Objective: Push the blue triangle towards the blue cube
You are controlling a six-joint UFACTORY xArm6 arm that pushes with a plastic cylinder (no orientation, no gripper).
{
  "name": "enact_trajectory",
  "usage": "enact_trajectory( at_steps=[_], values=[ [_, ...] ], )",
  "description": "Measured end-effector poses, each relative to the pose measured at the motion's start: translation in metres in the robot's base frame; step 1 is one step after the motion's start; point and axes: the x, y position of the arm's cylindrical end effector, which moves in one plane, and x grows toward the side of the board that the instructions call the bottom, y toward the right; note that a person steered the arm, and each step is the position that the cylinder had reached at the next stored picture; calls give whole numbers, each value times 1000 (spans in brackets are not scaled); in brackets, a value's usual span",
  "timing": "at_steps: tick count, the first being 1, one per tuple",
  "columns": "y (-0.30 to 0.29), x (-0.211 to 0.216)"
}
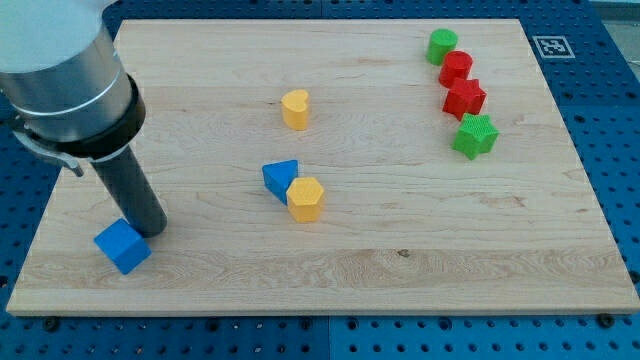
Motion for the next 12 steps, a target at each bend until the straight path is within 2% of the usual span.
enact_trajectory(
  at_steps=[2, 3, 4, 5, 8, 11, 12],
  values=[
    [30, -74],
    [91, -99],
    [162, -103],
    [181, -62],
    [139, -71],
    [98, -34],
    [82, -34]
  ],
)
